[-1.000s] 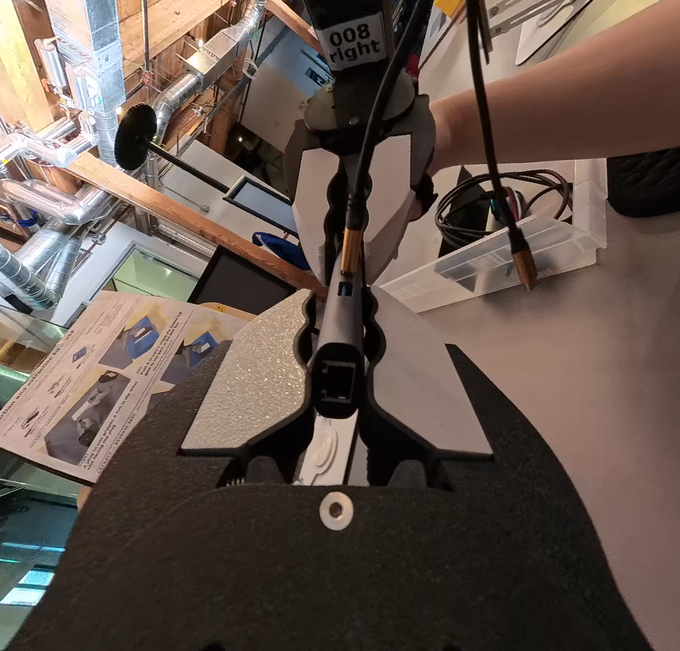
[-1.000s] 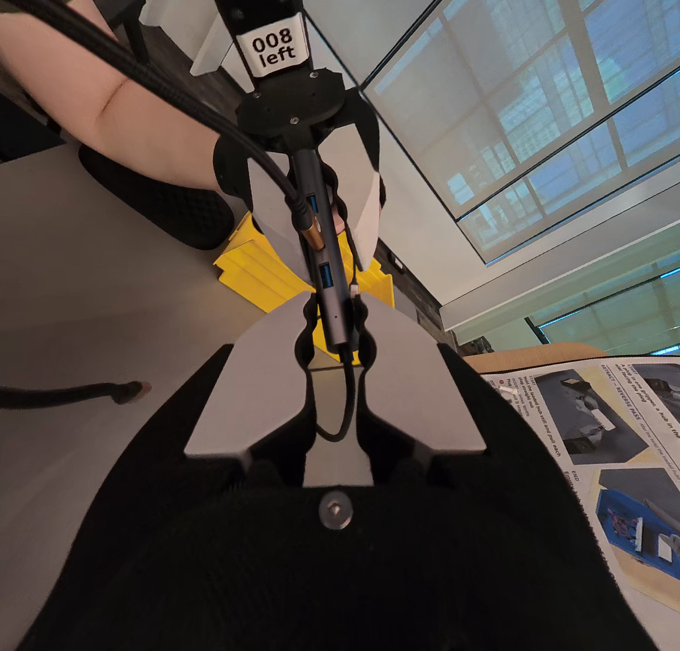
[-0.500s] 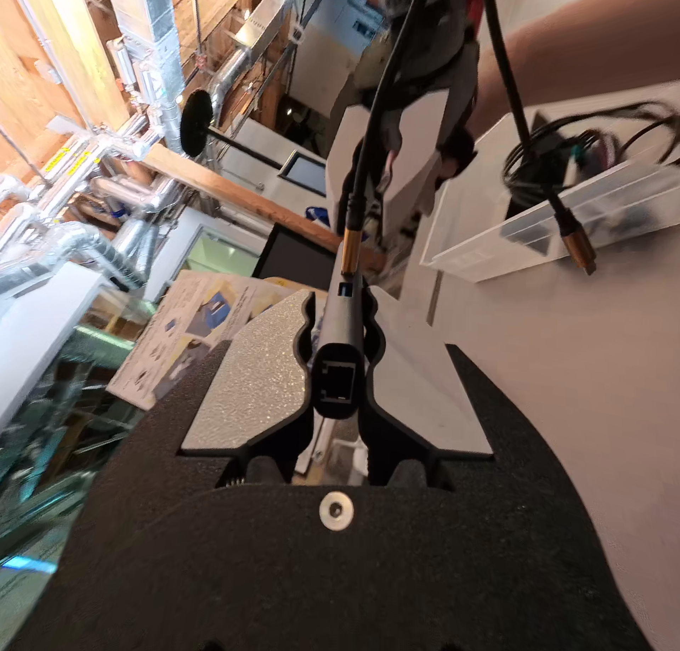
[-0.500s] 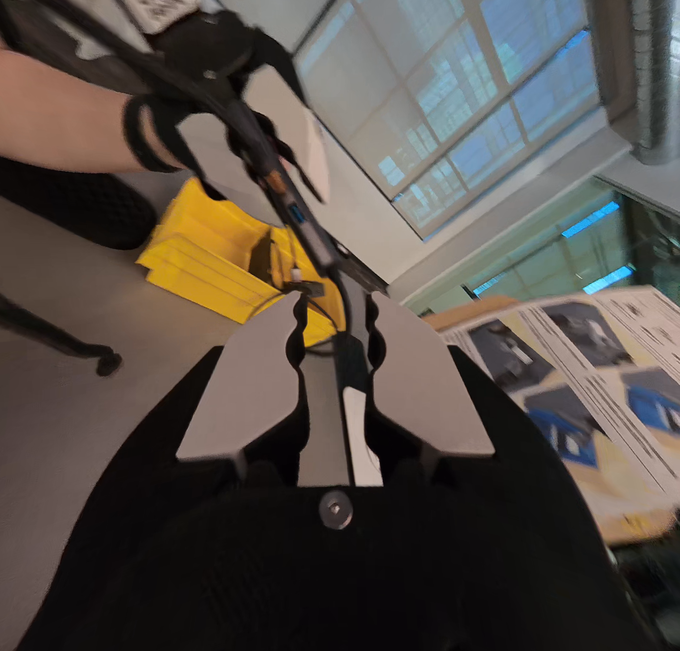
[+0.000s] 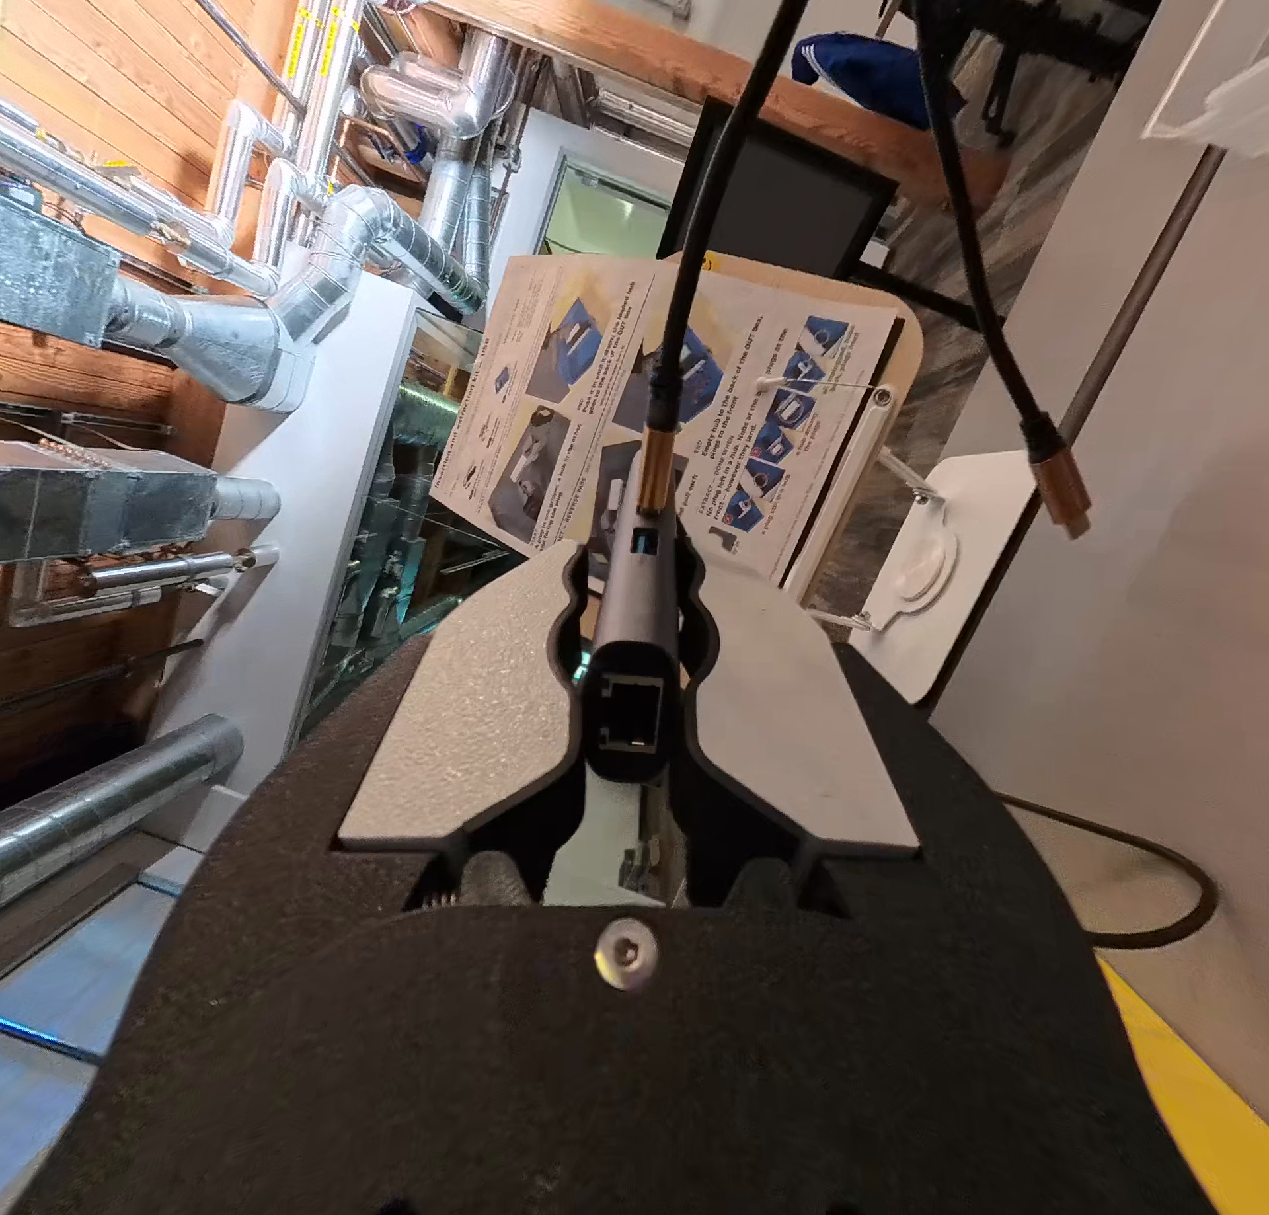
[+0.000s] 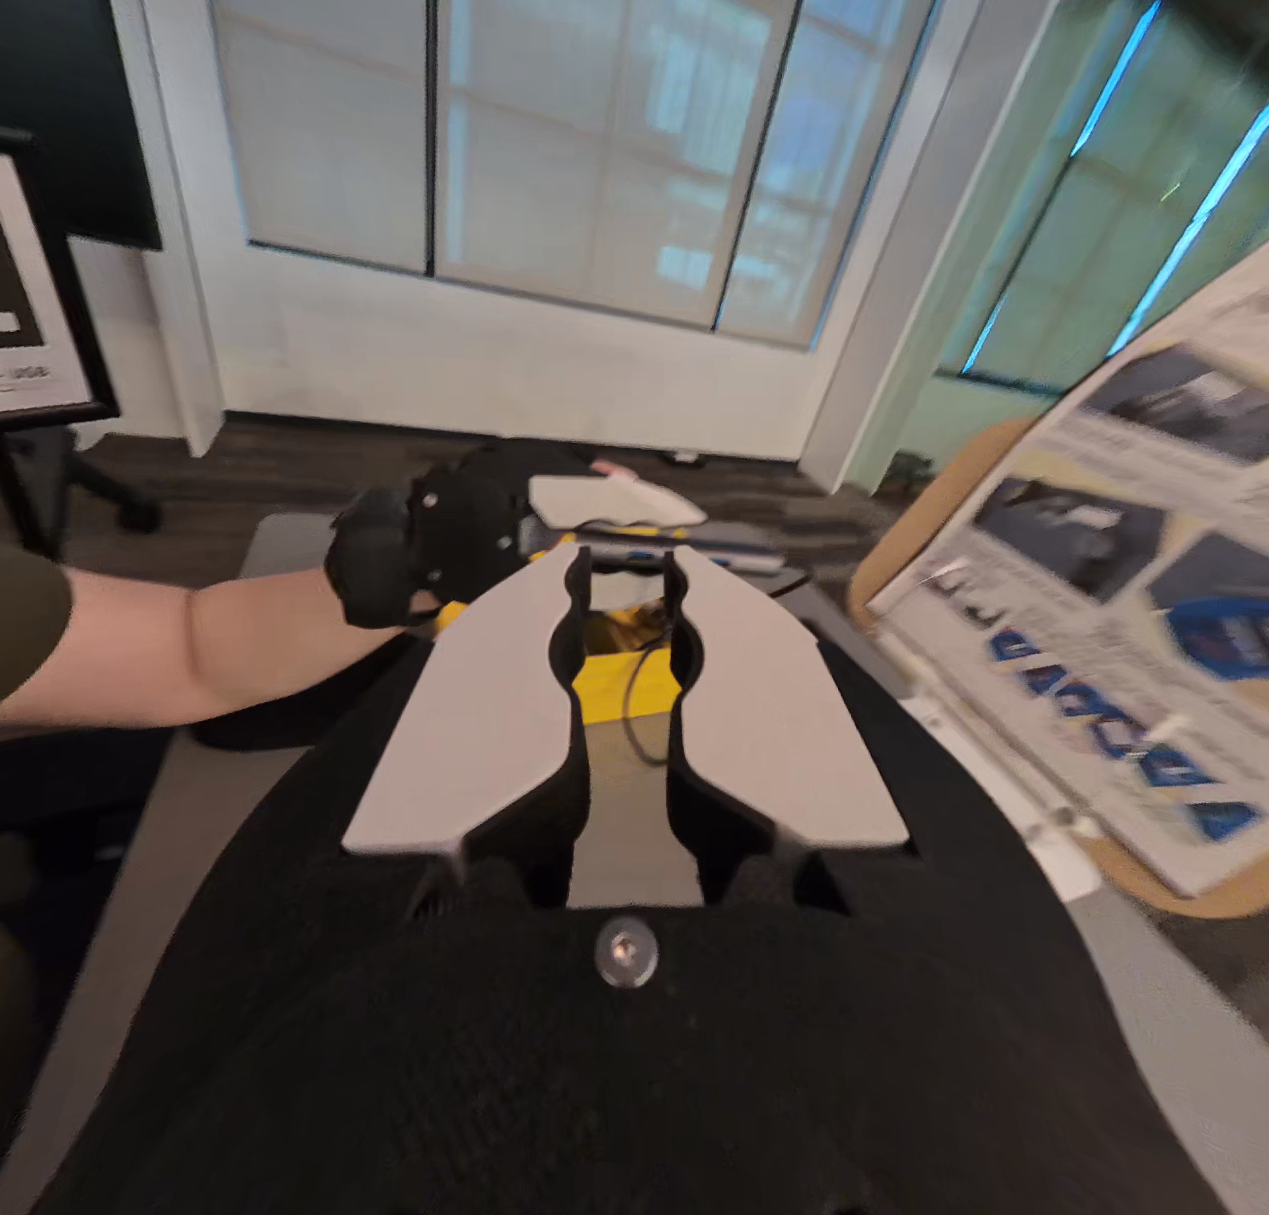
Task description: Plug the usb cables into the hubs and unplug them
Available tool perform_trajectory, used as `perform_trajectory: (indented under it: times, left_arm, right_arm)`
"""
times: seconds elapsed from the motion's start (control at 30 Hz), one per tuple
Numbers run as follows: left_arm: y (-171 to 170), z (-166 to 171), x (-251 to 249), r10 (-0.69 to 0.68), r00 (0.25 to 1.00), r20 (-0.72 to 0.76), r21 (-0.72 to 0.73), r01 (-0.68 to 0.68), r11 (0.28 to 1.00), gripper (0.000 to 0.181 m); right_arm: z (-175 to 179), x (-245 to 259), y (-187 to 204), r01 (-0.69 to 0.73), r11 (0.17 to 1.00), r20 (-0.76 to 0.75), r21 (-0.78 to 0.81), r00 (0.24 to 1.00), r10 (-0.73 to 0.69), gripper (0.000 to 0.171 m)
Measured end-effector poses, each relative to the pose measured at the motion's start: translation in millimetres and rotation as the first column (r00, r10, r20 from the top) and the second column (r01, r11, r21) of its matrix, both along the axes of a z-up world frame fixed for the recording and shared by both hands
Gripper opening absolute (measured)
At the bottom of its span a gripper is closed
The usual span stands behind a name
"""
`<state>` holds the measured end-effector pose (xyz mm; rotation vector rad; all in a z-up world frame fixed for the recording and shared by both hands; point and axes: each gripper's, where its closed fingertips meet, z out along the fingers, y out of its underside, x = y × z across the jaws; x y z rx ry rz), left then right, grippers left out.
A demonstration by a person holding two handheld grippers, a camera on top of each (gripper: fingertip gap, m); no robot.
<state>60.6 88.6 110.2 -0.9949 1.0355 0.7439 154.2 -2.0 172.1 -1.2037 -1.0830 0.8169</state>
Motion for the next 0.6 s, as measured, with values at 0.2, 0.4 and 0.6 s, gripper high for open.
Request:
perform_trajectory:
  times: [0.2, 0.4, 0.6]
  left_arm:
    - [1, 5, -10, -0.009, 0.999, 0.041, -0.004, 0.009, 1.0, 0.024]
    - [-4, 17, -15, -0.07, 0.989, 0.131, -0.008, 0.072, 0.997, 0.024]
    - [-20, 28, -6, -0.21, 0.948, 0.241, -0.01, 0.219, 0.976, 0.024]
  right_arm:
    - [-64, -67, 22, -0.013, 0.989, 0.096, -0.149, 0.995, 0.028, 0.021]
    - [-73, -78, 44, 0.164, 0.985, 0.088, 0.056, 0.982, -0.169, 0.021]
    - [-71, -80, 41, 0.169, 0.984, 0.074, 0.061, 0.982, -0.173, 0.023]
